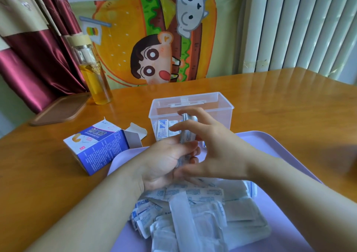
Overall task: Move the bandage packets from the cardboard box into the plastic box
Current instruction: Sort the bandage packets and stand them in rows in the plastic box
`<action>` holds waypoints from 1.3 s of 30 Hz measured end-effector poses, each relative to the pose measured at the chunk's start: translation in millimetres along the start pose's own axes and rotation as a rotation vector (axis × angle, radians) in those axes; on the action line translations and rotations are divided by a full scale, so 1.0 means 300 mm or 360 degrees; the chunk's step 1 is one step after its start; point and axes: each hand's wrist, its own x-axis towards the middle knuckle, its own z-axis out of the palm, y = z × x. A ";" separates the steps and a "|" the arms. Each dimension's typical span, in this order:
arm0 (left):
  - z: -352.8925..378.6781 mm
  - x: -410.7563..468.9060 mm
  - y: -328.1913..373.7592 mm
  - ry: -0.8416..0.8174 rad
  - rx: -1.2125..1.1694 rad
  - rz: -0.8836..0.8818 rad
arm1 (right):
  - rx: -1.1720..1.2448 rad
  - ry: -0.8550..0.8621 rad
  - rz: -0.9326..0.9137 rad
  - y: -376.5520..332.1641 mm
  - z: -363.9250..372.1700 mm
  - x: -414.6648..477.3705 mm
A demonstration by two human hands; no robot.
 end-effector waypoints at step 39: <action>-0.287 0.182 0.215 0.0527 0.1780 0.0470 | -0.0268 -0.0368 0.1292 0.239 -0.152 0.472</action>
